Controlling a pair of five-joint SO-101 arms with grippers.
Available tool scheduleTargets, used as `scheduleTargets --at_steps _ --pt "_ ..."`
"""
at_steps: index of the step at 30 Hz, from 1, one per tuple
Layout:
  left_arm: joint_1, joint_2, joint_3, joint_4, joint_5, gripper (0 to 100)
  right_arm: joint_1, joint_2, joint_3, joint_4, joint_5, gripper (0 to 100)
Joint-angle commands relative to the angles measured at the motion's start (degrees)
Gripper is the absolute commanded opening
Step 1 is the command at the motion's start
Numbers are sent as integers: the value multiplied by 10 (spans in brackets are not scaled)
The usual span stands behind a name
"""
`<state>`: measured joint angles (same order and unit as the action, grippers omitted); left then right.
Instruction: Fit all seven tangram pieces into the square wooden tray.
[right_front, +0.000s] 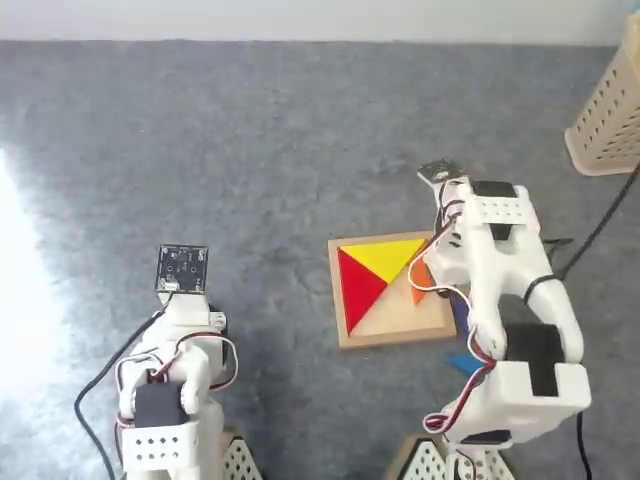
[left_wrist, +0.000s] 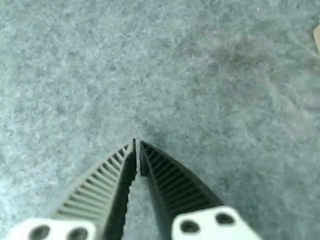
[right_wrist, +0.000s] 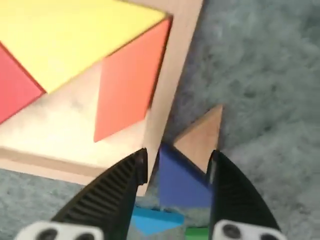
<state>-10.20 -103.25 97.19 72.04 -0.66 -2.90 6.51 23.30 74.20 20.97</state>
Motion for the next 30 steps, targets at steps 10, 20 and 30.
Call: scheduleTargets --at_steps 10,20,30 --pt "0 -10 -7 3 4 12 46 87 -85 -8 10 203" --pt "0 -10 -7 3 4 12 46 94 -85 -22 10 199" --pt "0 -10 -7 3 4 12 48 94 -82 -25 10 198"
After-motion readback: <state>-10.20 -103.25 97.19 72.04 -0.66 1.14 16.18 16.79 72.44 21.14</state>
